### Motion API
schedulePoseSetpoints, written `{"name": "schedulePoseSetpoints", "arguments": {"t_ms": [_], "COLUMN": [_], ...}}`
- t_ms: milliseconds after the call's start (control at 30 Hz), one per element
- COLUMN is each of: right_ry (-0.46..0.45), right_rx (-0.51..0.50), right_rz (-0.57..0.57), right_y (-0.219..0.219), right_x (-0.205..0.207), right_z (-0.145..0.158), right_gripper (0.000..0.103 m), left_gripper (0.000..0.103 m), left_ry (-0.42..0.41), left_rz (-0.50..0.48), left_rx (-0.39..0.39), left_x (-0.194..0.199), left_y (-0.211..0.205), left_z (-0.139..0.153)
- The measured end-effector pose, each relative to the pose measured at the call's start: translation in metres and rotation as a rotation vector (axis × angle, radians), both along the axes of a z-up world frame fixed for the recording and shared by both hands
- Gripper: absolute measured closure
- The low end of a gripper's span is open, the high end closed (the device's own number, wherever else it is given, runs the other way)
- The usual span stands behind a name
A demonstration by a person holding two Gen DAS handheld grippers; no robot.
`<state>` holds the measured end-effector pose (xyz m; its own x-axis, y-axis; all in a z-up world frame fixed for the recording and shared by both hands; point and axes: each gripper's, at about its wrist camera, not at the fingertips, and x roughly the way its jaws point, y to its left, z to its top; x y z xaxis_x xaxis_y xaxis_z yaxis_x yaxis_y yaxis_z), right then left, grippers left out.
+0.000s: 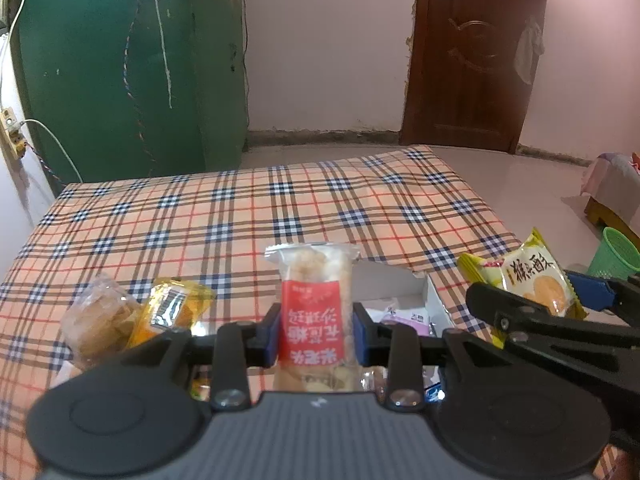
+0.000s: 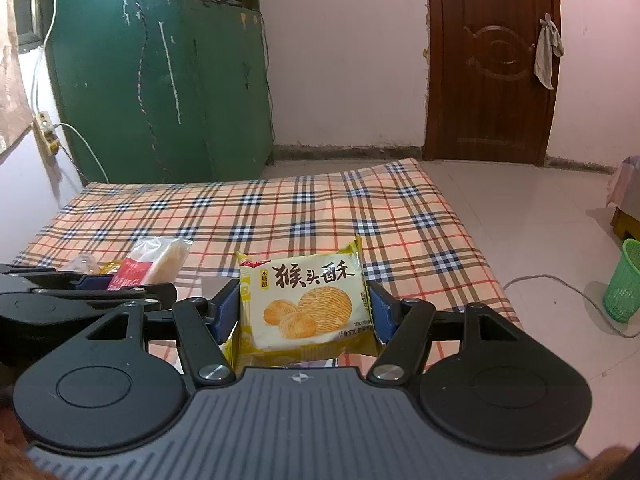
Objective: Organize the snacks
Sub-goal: 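Lower both packs into the white box and open both tools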
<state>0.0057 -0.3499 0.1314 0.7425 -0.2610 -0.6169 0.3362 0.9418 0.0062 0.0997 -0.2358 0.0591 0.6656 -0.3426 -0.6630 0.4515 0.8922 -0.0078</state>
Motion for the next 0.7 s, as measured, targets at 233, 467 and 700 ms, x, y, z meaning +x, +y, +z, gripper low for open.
{"name": "schedulePoseSetpoints", "arguments": {"t_ms": [233, 467, 700], "right_ry": [0.028, 0.048, 0.067], "right_rx": [0.006, 0.002, -0.008], "right_rz": [-0.005, -0.007, -0.017], "right_y": [-0.005, -0.007, -0.012], "right_x": [0.019, 0.037, 0.053], "right_z": [-0.012, -0.024, -0.034], "right_gripper": [0.022, 0.022, 0.021], "left_gripper": [0.07, 0.07, 0.07], "left_ry": [0.011, 0.029, 0.045], "left_rz": [0.006, 0.009, -0.01], "left_rx": [0.013, 0.017, 0.021], "left_x": [0.011, 0.023, 0.031], "left_y": [-0.003, -0.004, -0.009], "left_z": [-0.01, -0.02, -0.029]}}
